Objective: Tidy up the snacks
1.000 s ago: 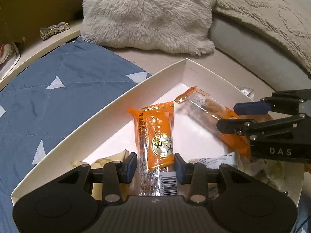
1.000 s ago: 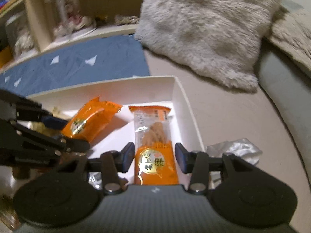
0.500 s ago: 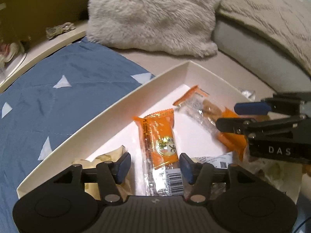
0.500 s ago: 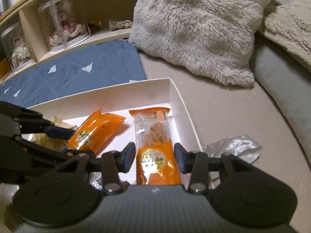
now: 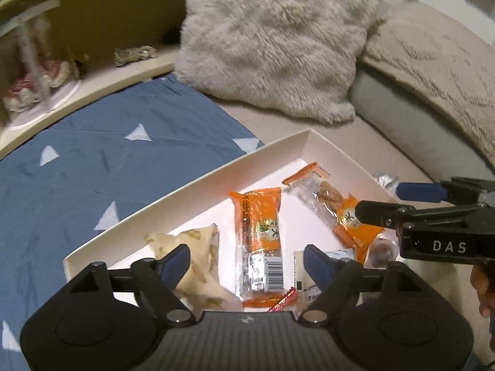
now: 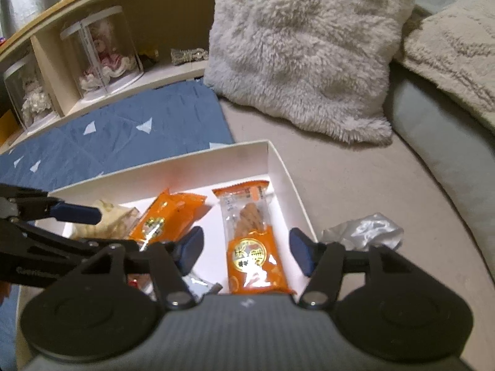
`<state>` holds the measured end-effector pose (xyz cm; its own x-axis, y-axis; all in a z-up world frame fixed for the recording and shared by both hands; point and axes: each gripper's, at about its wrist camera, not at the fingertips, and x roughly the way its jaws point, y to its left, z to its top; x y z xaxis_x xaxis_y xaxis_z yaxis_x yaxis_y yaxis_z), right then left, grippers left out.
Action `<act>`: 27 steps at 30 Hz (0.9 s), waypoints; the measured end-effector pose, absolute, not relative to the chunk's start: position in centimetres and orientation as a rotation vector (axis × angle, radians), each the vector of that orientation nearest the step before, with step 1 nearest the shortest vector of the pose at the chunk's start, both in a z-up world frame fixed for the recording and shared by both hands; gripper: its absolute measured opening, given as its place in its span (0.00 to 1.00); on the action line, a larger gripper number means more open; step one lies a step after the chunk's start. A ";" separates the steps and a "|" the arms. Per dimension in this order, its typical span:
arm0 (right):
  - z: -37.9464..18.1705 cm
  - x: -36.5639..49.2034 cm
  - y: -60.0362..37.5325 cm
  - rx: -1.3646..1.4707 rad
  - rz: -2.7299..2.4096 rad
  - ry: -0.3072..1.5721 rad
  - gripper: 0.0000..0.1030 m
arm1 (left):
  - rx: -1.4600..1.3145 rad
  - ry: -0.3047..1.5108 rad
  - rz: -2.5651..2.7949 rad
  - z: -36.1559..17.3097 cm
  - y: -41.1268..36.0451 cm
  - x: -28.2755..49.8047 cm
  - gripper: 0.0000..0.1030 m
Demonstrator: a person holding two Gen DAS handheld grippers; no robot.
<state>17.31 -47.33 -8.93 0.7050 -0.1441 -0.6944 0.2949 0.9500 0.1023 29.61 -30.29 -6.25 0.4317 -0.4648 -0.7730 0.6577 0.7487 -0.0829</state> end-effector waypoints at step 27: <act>-1.4 8.0 -40.8 0.209 -0.292 0.685 0.99 | 0.046 0.767 -0.542 1.7 -19.5 18.6 1.00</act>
<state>8.03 -40.76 -1.42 0.7361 -0.1959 -0.6480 0.3318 0.9387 0.0932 18.59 -19.54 1.73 0.5905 -0.4491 -0.6705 0.4822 0.8626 -0.1531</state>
